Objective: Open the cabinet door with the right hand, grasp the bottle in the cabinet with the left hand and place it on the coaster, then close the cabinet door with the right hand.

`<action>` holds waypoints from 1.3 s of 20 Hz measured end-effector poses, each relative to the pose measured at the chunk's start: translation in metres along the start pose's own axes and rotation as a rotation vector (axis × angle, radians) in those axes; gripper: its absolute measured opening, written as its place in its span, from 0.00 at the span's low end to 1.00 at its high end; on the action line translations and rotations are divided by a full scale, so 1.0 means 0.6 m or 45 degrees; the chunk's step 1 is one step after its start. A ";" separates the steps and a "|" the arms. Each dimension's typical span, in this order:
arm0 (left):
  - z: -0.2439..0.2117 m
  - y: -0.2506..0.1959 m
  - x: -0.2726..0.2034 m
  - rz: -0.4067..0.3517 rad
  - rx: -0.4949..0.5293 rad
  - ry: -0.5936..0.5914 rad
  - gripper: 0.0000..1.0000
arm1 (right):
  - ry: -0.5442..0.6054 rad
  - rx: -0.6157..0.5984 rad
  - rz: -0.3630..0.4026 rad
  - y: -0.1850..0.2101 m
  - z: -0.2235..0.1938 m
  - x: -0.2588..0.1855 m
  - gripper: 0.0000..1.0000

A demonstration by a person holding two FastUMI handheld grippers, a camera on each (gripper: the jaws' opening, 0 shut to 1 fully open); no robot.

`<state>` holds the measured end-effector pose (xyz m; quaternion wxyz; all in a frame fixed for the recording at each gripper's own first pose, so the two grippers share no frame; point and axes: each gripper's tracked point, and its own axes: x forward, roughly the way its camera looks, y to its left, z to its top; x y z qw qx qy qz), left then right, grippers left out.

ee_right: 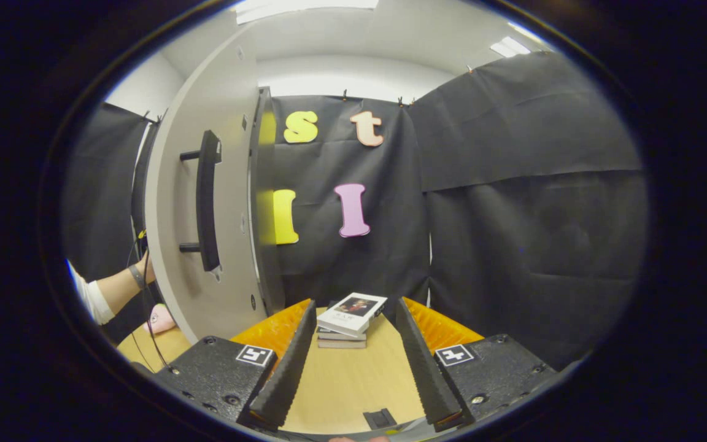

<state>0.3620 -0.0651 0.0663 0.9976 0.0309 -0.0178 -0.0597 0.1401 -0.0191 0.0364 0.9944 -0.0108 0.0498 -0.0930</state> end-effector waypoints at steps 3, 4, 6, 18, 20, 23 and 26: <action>0.001 0.003 0.002 0.011 0.005 -0.001 0.47 | 0.008 0.005 0.010 0.002 -0.002 0.002 0.82; 0.003 0.005 -0.003 0.015 0.001 -0.001 0.47 | 0.006 0.007 0.008 0.001 0.000 0.002 0.82; 0.006 0.006 -0.012 0.014 -0.014 0.000 0.43 | -0.006 0.022 0.009 0.000 0.005 0.002 0.82; 0.028 0.064 -0.202 0.060 -0.034 -0.063 0.42 | -0.165 0.133 0.079 0.021 0.061 0.009 0.82; 0.020 0.080 -0.248 0.086 -0.046 -0.062 0.42 | -0.193 0.138 0.125 0.037 0.071 0.010 0.82; -0.022 0.115 -0.320 0.172 -0.042 -0.029 0.43 | -0.209 0.071 0.155 0.051 0.073 0.016 0.82; -0.067 0.158 -0.389 0.290 0.051 -0.004 0.43 | -0.238 0.006 0.183 0.068 0.089 0.013 0.82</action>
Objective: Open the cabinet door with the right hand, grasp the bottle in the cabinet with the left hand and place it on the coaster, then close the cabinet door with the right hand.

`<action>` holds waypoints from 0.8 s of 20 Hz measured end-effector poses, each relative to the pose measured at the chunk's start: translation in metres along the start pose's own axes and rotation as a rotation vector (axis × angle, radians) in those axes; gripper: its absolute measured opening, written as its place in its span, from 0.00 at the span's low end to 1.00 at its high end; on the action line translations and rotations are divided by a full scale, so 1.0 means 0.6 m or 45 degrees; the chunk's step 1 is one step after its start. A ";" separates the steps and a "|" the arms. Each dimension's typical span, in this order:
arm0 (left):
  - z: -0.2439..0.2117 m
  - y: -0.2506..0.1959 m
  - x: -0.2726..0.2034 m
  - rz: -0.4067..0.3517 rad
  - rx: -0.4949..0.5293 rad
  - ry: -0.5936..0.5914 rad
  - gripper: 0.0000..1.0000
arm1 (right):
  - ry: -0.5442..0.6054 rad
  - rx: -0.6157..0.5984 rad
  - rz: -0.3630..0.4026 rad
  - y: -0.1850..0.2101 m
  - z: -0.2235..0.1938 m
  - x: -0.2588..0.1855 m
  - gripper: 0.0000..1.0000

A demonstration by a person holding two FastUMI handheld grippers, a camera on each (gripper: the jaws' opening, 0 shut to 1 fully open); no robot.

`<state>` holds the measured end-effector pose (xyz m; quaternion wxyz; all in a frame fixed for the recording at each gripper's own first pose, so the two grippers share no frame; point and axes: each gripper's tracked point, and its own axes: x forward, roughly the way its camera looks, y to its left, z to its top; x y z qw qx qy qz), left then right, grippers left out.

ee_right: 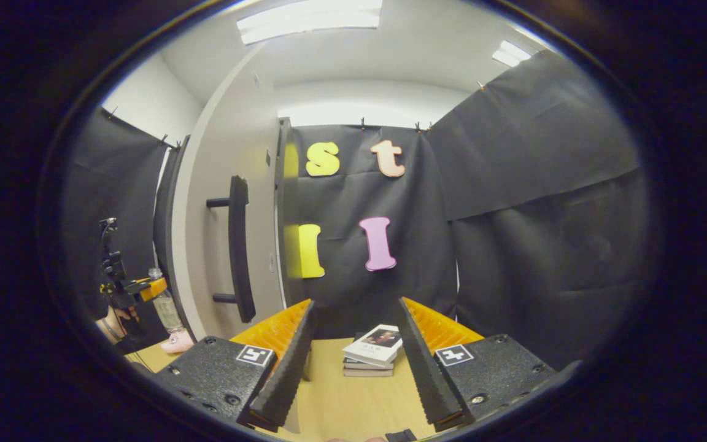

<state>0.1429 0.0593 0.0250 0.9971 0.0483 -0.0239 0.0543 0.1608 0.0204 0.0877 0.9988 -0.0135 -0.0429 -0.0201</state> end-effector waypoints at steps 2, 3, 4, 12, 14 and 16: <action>-0.035 0.027 -0.044 0.082 0.036 0.011 0.42 | -0.019 0.011 0.031 0.013 0.009 -0.001 0.82; -0.052 0.052 -0.068 0.189 0.065 0.002 0.42 | -0.031 0.015 0.051 0.019 0.012 0.000 0.82; -0.076 0.075 -0.092 0.263 0.096 0.006 0.42 | -0.039 0.015 0.066 0.022 0.015 0.001 0.82; -0.275 0.086 -0.158 0.370 0.123 0.172 0.42 | -0.060 0.044 0.027 -0.006 0.049 -0.011 0.81; -0.302 0.085 -0.171 0.388 0.143 0.177 0.43 | -0.063 0.057 0.015 -0.010 0.057 -0.016 0.82; -0.330 0.085 -0.176 0.406 0.151 0.181 0.42 | -0.051 0.043 -0.001 -0.013 0.060 -0.022 0.82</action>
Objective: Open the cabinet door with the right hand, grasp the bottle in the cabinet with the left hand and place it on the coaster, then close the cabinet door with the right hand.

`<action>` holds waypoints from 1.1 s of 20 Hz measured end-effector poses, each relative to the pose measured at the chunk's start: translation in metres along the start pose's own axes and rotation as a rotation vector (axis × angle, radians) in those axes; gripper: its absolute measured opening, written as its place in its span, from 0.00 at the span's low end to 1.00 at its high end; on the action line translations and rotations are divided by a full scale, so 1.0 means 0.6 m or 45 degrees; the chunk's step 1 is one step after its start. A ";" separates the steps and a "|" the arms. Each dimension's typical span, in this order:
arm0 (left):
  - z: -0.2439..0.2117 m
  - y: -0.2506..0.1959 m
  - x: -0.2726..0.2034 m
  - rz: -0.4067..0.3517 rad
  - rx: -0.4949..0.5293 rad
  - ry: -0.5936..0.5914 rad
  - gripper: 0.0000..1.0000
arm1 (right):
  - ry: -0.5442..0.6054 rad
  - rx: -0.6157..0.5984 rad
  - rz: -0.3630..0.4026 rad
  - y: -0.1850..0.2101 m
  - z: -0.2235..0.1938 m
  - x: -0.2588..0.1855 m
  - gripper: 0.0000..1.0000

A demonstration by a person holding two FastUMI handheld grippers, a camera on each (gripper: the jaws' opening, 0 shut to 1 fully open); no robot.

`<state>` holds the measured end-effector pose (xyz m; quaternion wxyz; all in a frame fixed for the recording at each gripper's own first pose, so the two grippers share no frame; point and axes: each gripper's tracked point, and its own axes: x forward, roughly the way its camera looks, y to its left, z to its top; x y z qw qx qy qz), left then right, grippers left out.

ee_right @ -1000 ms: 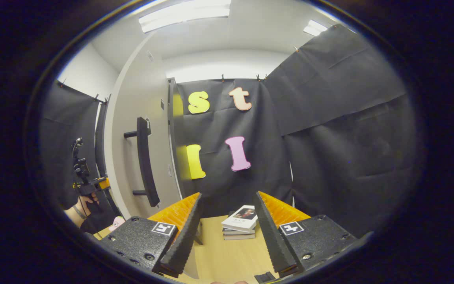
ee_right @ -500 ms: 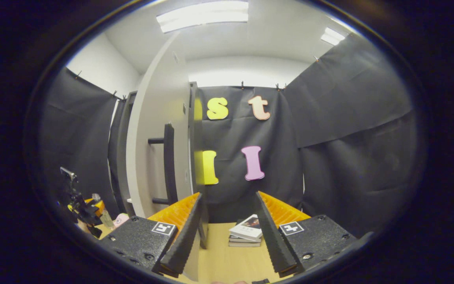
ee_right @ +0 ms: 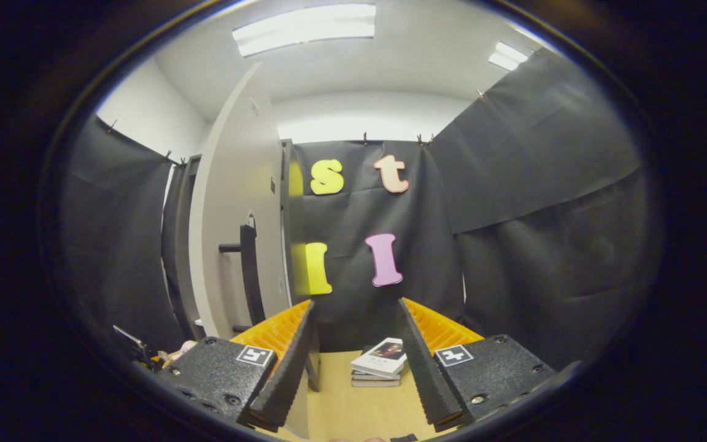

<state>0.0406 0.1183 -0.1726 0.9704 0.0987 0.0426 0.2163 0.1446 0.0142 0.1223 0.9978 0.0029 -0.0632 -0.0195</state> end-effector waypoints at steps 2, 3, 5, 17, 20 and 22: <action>-0.021 -0.001 0.001 0.011 0.014 0.006 0.43 | 0.009 -0.039 -0.044 -0.012 0.006 -0.005 0.82; -0.029 0.004 0.001 0.032 0.026 0.006 0.43 | 0.012 -0.051 -0.059 -0.011 0.009 -0.007 0.81; -0.041 0.010 0.001 0.056 0.034 -0.006 0.43 | 0.028 -0.069 -0.076 -0.008 0.006 -0.006 0.81; -0.055 0.018 0.005 0.061 -0.036 -0.027 0.48 | 0.105 0.043 -0.075 -0.006 -0.023 0.008 0.82; -0.055 0.026 0.004 0.050 -0.074 -0.006 0.80 | 0.102 0.059 -0.077 -0.010 -0.027 0.014 0.82; -0.054 0.028 0.002 0.055 -0.092 0.001 0.87 | 0.102 0.060 -0.076 -0.012 -0.030 0.015 0.82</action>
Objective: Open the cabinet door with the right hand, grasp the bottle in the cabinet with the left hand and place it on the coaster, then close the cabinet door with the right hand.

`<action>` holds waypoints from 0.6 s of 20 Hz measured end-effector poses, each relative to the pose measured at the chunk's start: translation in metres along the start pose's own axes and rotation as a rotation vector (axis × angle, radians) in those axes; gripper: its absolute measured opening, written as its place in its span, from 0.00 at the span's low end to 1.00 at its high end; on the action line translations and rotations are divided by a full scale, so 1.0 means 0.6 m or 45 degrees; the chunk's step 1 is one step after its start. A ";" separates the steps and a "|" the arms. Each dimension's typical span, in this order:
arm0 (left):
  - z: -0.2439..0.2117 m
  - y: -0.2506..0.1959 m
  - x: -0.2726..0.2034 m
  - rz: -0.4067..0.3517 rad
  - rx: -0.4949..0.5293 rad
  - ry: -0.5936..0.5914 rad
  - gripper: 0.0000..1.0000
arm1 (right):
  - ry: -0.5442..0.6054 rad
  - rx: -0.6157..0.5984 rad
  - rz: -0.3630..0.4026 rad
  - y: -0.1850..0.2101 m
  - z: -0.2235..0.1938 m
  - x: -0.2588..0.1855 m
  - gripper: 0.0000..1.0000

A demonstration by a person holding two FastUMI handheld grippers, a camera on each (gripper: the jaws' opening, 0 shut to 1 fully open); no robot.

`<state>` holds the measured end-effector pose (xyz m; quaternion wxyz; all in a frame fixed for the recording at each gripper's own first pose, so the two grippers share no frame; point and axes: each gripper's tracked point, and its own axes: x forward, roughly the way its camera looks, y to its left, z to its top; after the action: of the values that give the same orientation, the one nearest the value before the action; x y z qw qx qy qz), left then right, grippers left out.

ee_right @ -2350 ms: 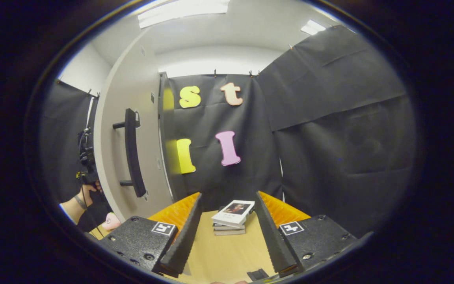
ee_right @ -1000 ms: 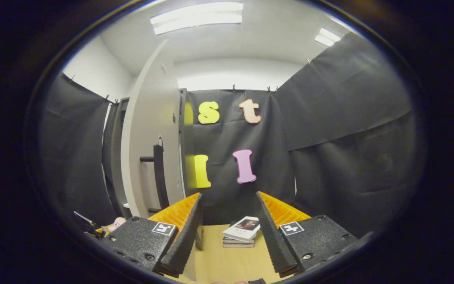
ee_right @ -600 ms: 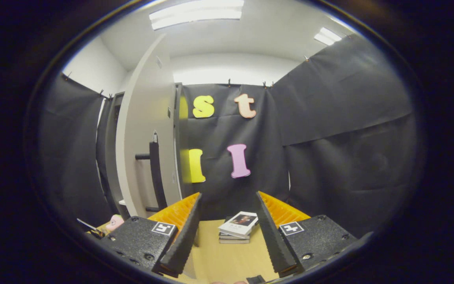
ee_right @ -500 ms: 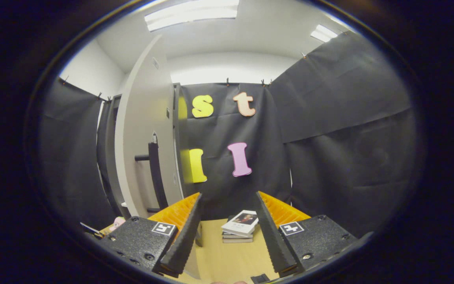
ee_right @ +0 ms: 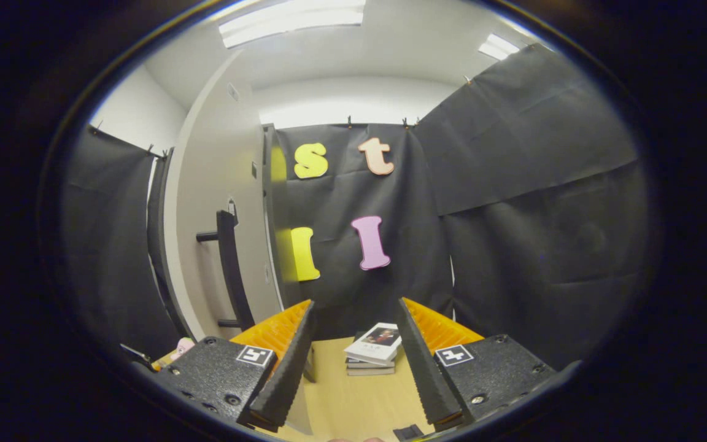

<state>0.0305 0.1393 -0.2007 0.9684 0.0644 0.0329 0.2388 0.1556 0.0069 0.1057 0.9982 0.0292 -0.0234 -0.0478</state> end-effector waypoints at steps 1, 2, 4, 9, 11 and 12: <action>0.002 0.003 -0.002 0.006 0.003 0.003 0.90 | 0.001 -0.001 0.000 -0.002 -0.003 0.001 0.82; 0.009 0.006 -0.006 0.015 0.013 0.007 0.92 | -0.002 0.001 0.001 -0.003 -0.003 0.002 0.82; 0.049 0.016 -0.014 0.030 0.024 -0.042 0.95 | 0.000 0.010 0.005 -0.004 -0.008 0.007 0.82; 0.169 0.002 -0.033 -0.044 0.043 -0.154 0.95 | -0.003 0.010 0.005 -0.008 -0.029 0.020 0.82; 0.203 -0.024 -0.038 -0.134 0.043 -0.151 0.95 | -0.025 -0.028 0.022 0.003 -0.026 0.031 0.82; 0.219 -0.039 -0.041 -0.187 0.035 -0.140 0.95 | -0.036 -0.030 0.038 0.011 -0.024 0.036 0.82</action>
<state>0.0316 0.0929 -0.0730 0.9826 0.0883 -0.0125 0.1628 0.1786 0.0123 0.0928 0.9986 0.0163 -0.0372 -0.0337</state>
